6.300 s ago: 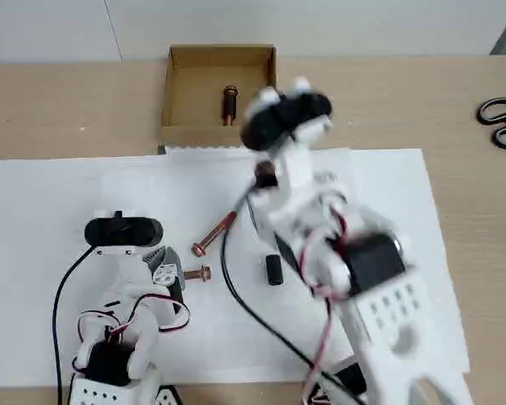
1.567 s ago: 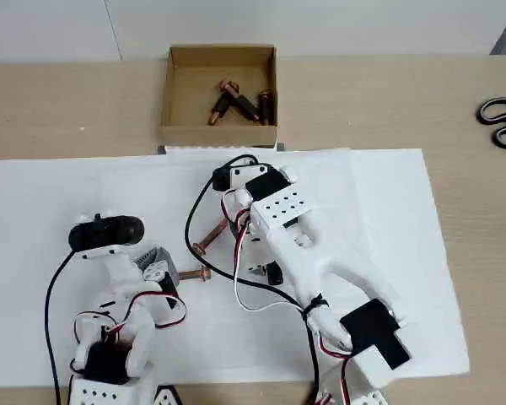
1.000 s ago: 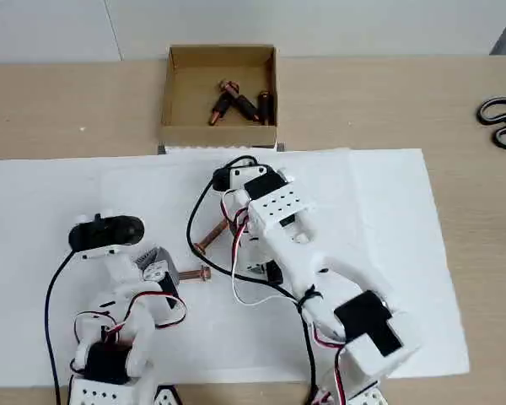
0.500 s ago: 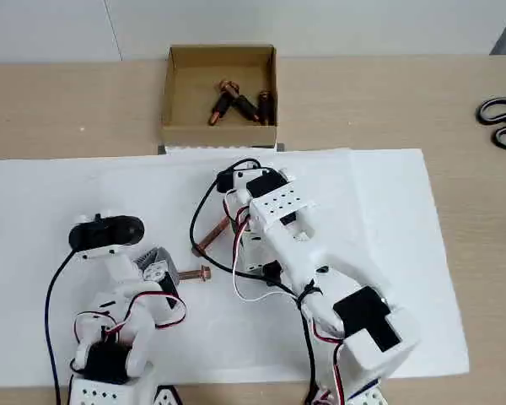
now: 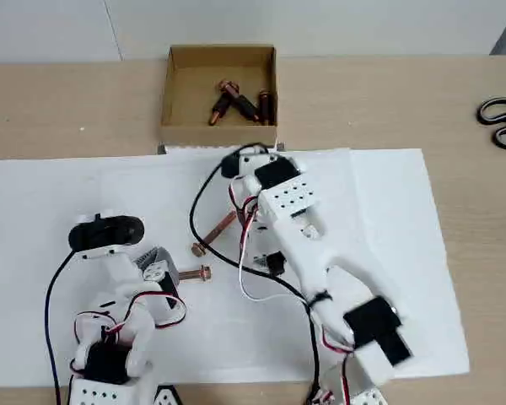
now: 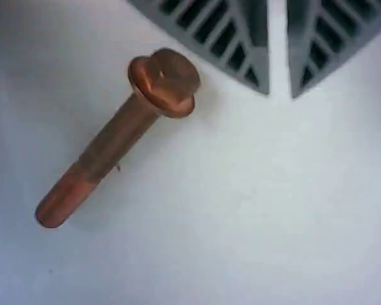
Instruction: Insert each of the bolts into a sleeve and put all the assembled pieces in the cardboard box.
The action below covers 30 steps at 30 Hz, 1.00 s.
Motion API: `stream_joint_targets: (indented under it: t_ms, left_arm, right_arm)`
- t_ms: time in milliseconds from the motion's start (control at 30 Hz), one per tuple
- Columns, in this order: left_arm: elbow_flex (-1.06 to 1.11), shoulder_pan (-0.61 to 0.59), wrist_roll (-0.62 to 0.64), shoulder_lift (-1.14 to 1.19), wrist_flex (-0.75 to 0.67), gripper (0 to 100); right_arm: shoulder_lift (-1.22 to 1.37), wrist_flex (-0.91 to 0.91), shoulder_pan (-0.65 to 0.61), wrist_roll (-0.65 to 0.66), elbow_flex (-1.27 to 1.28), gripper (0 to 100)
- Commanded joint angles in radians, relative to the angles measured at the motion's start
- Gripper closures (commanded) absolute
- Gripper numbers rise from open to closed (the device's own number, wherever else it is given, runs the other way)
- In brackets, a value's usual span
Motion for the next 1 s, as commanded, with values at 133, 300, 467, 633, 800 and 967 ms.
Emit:
stream_joint_targets:
  t_ms: [133, 300, 467, 633, 800, 967]
  left_arm:
    - [-0.002, -0.011, 0.006, -0.009, -0.005, 99]
    - [-0.076, -0.021, -0.009, -0.005, 0.008, 99]
    - [-0.297, -0.029, -0.097, 0.008, 0.051, 99]
    - [-0.458, -0.037, -0.135, 0.222, 0.180, 99]
    - [-0.762, -0.041, -0.135, 0.572, 0.284, 99]
    - [-1.125, -0.040, -0.219, 0.925, 0.525, 99]
  right_arm:
    - [-0.289, 0.114, 0.019, -0.009, -0.060, 99.6]
    - [-0.435, 0.122, 0.122, -0.009, -0.034, 99.6]
    - [-0.556, 0.128, 0.211, 0.000, 0.084, 99.6]
    - [-0.720, 0.128, 0.249, 0.026, 0.196, 99.6]
    - [-0.862, 0.127, 0.321, 0.054, 0.324, 99.6]
    - [-0.944, 0.102, 0.398, 0.052, 0.376, 99.6]
